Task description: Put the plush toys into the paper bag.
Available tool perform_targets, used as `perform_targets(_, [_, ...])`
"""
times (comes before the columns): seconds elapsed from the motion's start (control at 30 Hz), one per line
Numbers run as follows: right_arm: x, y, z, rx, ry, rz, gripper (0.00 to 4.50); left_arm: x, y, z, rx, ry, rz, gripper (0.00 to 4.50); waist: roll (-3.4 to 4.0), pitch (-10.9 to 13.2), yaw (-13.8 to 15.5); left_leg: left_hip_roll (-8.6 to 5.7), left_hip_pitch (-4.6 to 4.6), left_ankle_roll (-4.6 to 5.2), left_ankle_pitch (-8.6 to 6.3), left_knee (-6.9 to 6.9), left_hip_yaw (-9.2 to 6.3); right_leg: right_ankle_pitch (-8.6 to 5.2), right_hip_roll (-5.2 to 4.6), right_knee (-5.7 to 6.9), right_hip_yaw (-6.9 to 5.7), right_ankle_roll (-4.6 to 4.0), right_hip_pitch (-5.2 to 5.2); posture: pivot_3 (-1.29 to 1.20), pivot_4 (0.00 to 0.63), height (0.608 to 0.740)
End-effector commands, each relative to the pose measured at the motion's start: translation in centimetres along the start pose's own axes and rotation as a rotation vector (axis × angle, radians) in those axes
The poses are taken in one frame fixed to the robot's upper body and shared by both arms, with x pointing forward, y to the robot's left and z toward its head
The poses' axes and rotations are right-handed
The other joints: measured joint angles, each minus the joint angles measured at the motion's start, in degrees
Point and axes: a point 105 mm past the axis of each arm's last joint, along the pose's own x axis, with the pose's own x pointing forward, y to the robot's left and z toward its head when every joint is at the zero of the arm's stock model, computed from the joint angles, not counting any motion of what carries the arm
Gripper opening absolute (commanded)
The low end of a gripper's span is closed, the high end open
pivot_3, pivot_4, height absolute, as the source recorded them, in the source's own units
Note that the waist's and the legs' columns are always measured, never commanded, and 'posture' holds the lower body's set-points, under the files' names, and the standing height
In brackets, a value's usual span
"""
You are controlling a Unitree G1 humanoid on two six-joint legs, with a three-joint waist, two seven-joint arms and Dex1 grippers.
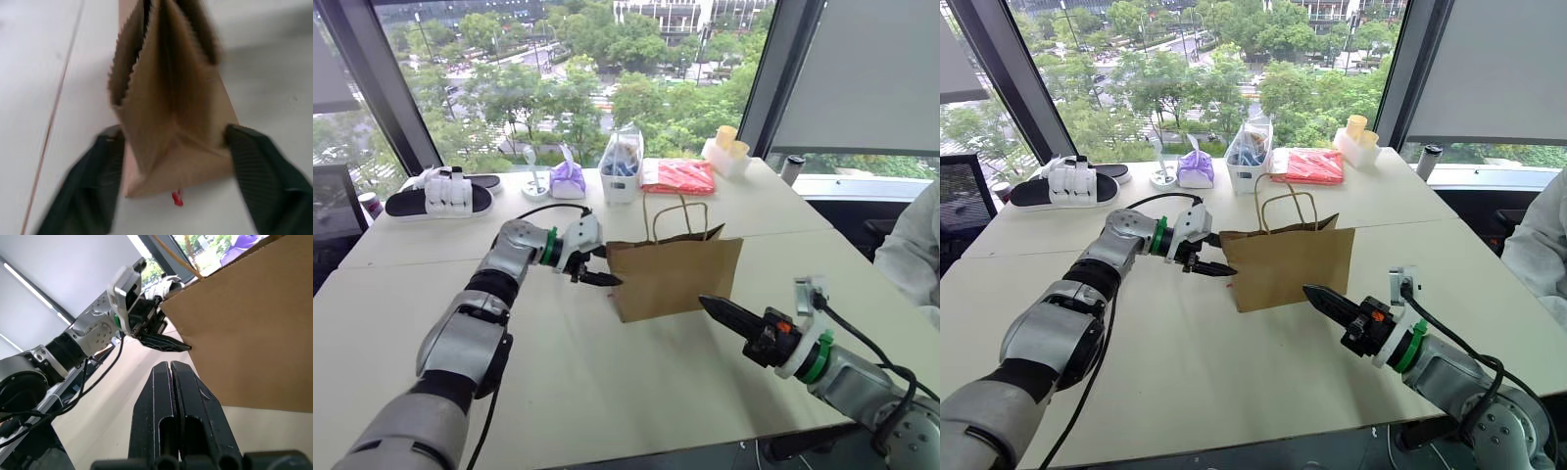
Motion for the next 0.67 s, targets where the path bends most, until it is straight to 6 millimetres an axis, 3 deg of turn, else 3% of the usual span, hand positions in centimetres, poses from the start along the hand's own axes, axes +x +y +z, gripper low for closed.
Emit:
perform_targets(0.03, [0.5,0.6,0.2,-0.014,0.013,0.052,0.00,-1.9,0.7,2.1,0.009,-0.093,0.066,4.48,0.01,0.0,-0.1,0.00,0.00,0.00,0.00,0.00,0.00,0.00,0.00,0.00,0.00,0.00,0.00,0.00,0.150,0.740])
perform_targets(0.2, [0.3,0.6,-0.4,-0.030,0.056,0.060,0.00,-5.6,-1.2,2.9,-0.102,-0.171,0.155,4.48,0.03,0.0,-1.4,0.03,0.02,-0.06,0.02,-0.09,-0.04,0.00,-0.01,0.05,0.06,0.00,-0.06,0.00,0.150,0.740])
perform_targets(0.33, [0.2,0.4,-1.0,-0.064,0.088,0.040,0.00,-9.1,-7.1,2.2,-0.314,-0.184,0.264,4.48,0.09,0.0,-1.8,0.03,0.05,-0.11,0.02,-0.16,-0.19,0.01,-0.02,0.07,0.32,-0.01,-0.13,0.00,0.150,0.740])
perform_targets(0.53, [-0.1,-0.6,-0.9,-0.218,0.175,-0.025,0.00,-10.7,-15.1,0.3,-0.583,-0.132,0.462,4.48,0.13,0.0,0.1,-0.02,0.10,0.07,-0.21,0.00,-0.19,0.00,0.01,-0.09,0.37,-0.03,0.03,0.00,0.150,0.740])
perform_targets(0.67, [-0.6,-0.9,-1.3,-0.260,0.259,0.000,0.00,-11.2,-16.4,-0.2,-0.648,-0.122,0.558,4.48,0.13,0.0,1.7,-0.03,0.36,0.09,-0.23,0.06,-0.26,-0.04,0.04,-0.23,0.26,-0.09,0.44,0.00,0.150,0.740])
